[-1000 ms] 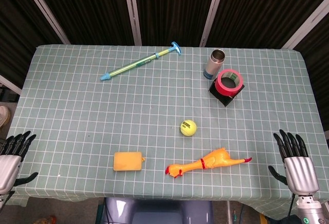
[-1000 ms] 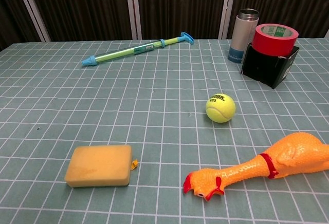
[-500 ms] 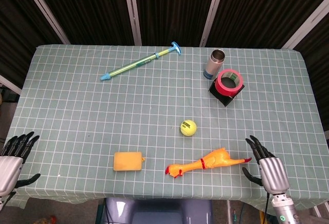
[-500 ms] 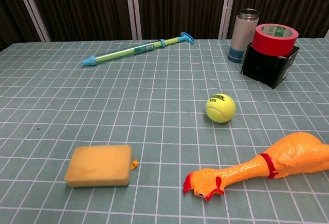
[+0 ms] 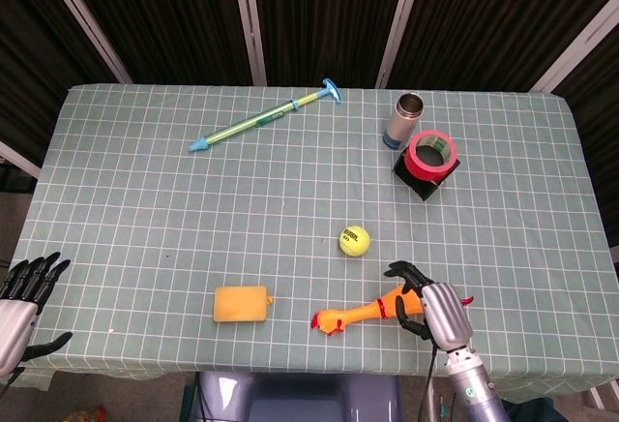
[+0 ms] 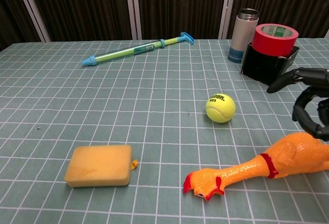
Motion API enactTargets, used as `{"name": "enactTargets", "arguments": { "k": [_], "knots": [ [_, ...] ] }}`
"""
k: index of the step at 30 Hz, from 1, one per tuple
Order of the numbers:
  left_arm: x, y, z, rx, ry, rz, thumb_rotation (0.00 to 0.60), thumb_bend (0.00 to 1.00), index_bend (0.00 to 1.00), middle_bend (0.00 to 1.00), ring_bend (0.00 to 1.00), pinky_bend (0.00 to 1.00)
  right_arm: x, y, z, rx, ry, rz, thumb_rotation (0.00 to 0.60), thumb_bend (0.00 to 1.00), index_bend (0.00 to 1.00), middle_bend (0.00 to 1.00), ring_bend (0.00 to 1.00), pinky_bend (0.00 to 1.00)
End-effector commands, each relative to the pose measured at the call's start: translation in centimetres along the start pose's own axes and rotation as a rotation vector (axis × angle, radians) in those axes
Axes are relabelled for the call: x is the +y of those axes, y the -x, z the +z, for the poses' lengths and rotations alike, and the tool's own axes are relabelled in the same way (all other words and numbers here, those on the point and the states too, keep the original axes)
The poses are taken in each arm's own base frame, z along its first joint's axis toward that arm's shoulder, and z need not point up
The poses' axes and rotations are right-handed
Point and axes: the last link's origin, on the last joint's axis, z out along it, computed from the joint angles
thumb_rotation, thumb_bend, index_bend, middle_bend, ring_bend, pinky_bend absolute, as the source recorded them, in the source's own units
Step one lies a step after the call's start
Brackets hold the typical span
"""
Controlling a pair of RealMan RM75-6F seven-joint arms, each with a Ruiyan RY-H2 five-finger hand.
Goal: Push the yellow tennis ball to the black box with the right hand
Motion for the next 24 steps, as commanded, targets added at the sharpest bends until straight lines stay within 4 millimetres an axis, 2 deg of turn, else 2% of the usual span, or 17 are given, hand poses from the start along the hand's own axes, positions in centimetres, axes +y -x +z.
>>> {"name": "enactTargets", "arguments": {
  "k": [1, 11, 17, 24],
  "knots": [
    [-0.1, -0.1, -0.1, 0.003, -0.004, -0.001, 0.600, 0.10, 0.00, 0.00, 0.00, 0.00, -0.9, 1.1, 1.1, -0.052, 0.020, 0.091, 0.600, 0.64, 0.32, 0.28, 0.49, 0.77],
    [-0.2, 0.0, 0.2, -0.004, -0.004, -0.007, 0.600, 0.10, 0.00, 0.00, 0.00, 0.00, -2.3, 3.8, 2.6, -0.159, 0.046, 0.258, 0.600, 0.64, 0.32, 0.29, 0.49, 0.77],
    [-0.4, 0.0, 0.4, -0.006, -0.009, -0.009, 0.600, 0.10, 0.00, 0.00, 0.00, 0.00, -3.0, 5.1, 3.2, -0.209, 0.066, 0.333, 0.600, 0.64, 0.20, 0.29, 0.46, 0.76],
    [-0.6, -0.2, 0.3, 0.005, -0.018, -0.015, 0.600, 0.10, 0.00, 0.00, 0.00, 0.00, -3.0, 6.2, 5.2, -0.274, 0.100, 0.386, 0.600, 0.64, 0.17, 0.27, 0.41, 0.67]
  ]
}}
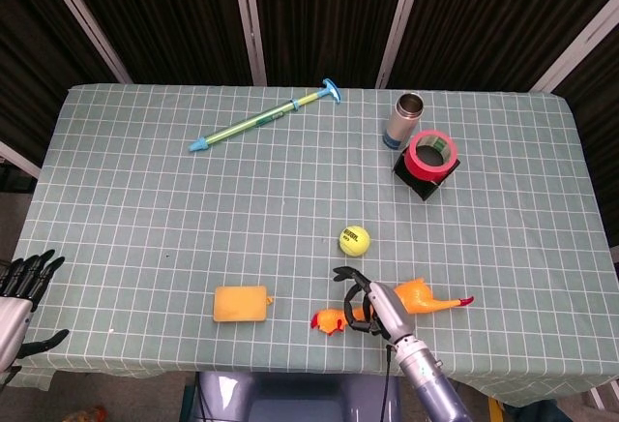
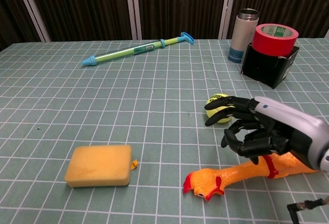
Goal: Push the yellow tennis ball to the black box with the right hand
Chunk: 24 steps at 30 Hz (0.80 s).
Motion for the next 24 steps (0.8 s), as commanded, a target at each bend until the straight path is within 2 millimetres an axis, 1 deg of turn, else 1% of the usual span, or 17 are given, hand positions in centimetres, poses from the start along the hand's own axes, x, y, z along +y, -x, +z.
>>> {"name": "enactTargets", "arguments": {
  "k": [1, 6, 17, 19, 24],
  "knots": [
    [-0.1, 0.0, 0.0, 0.000, -0.004, 0.000, 0.600, 0.10, 0.00, 0.00, 0.00, 0.00, 0.0, 0.0, 1.2, -0.022, 0.010, 0.022, 0.600, 0.64, 0.17, 0.26, 0.40, 0.66],
    [-0.2, 0.1, 0.3, -0.006, -0.013, 0.001, 0.600, 0.10, 0.00, 0.00, 0.00, 0.00, 0.4, -0.4, 2.1, -0.051, 0.030, 0.066, 0.600, 0.64, 0.15, 0.25, 0.38, 0.61],
    [-0.3, 0.6, 1.0, -0.032, -0.033, 0.008, 0.600, 0.10, 0.00, 0.00, 0.00, 0.00, 1.6, -1.6, 3.2, -0.096, 0.047, 0.108, 0.600, 0.64, 0.15, 0.24, 0.37, 0.56],
    [-0.2, 0.7, 1.0, -0.037, -0.032, 0.011, 0.600, 0.10, 0.00, 0.00, 0.00, 0.00, 1.8, -1.9, 3.5, -0.108, 0.051, 0.117, 0.600, 0.64, 0.15, 0.24, 0.37, 0.56],
    [-0.2, 1.0, 1.2, -0.048, -0.036, 0.017, 0.600, 0.11, 0.00, 0.00, 0.00, 0.00, 2.1, -3.1, 4.1, -0.102, 0.047, 0.133, 0.600, 0.64, 0.15, 0.23, 0.34, 0.51]
  ]
}}
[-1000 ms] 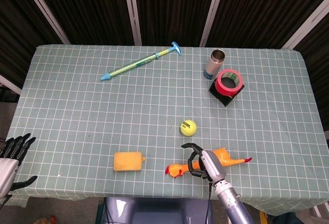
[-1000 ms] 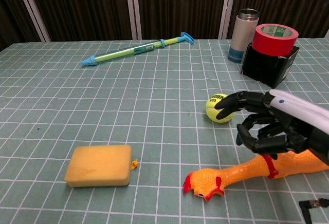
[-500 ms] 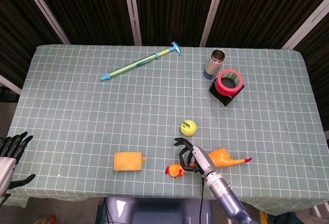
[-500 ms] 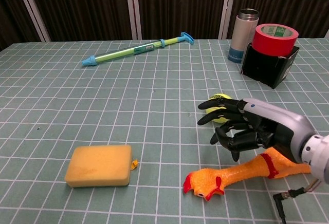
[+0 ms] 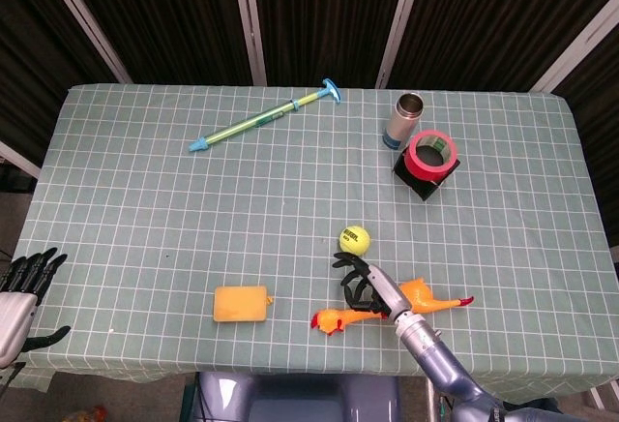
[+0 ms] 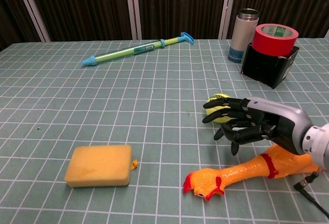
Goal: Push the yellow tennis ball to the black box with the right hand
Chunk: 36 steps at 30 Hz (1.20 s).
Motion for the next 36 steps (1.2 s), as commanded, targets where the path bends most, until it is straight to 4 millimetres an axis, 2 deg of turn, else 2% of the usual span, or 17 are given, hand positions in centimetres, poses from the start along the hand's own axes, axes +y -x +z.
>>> {"name": "enactTargets", "arguments": {
  "k": [1, 11, 15, 36],
  "knots": [
    [0.0, 0.1, 0.1, -0.007, -0.004, 0.002, 0.600, 0.11, 0.00, 0.00, 0.00, 0.00, -0.1, -0.9, 0.3, 0.004, -0.006, 0.010, 0.600, 0.64, 0.15, 0.23, 0.33, 0.51],
    [0.0, 0.5, 0.6, -0.023, -0.018, 0.008, 0.600, 0.11, 0.00, 0.00, 0.00, 0.00, 0.4, -1.6, 0.9, -0.006, -0.005, 0.053, 0.600, 0.64, 0.13, 0.21, 0.29, 0.47],
    [-0.1, 0.6, 0.8, -0.036, -0.022, 0.003, 0.600, 0.11, 0.00, 0.00, 0.00, 0.00, 0.5, -1.3, 1.2, -0.053, 0.026, 0.148, 0.600, 0.64, 0.13, 0.20, 0.27, 0.45],
    [-0.2, 0.5, 1.0, -0.034, -0.037, 0.002, 0.600, 0.11, 0.00, 0.00, 0.00, 0.00, 0.0, -2.4, 3.3, -0.058, -0.009, 0.211, 0.600, 0.64, 0.09, 0.16, 0.20, 0.38]
  ]
}}
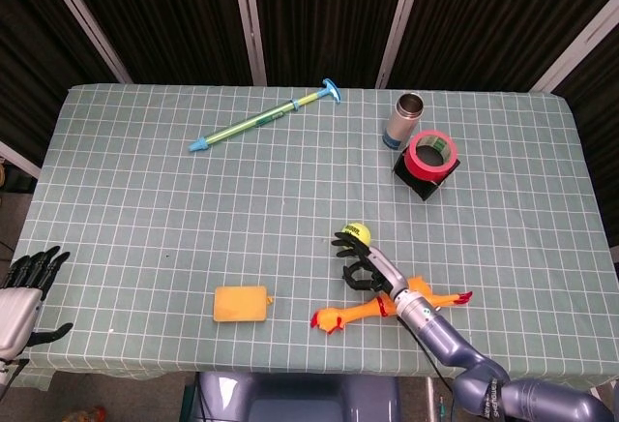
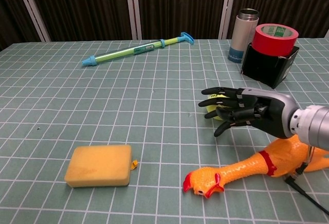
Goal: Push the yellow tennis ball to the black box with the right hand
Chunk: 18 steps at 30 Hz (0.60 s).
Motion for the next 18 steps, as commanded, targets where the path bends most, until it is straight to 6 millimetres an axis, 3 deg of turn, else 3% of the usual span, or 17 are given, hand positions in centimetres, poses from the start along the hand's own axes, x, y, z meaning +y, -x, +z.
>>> {"name": "enactTargets", "arguments": {
  "k": [1, 18],
  "knots": [
    [-0.1, 0.0, 0.0, -0.002, -0.002, 0.000, 0.600, 0.11, 0.00, 0.00, 0.00, 0.00, 0.0, -0.3, 0.2, 0.005, -0.001, 0.003, 0.600, 0.64, 0.09, 0.16, 0.19, 0.37],
    [-0.1, 0.6, 0.8, -0.030, -0.021, 0.009, 0.600, 0.11, 0.00, 0.00, 0.00, 0.00, 0.0, -2.5, 1.4, 0.025, 0.008, 0.018, 0.600, 0.64, 0.06, 0.14, 0.15, 0.27]
  ]
}}
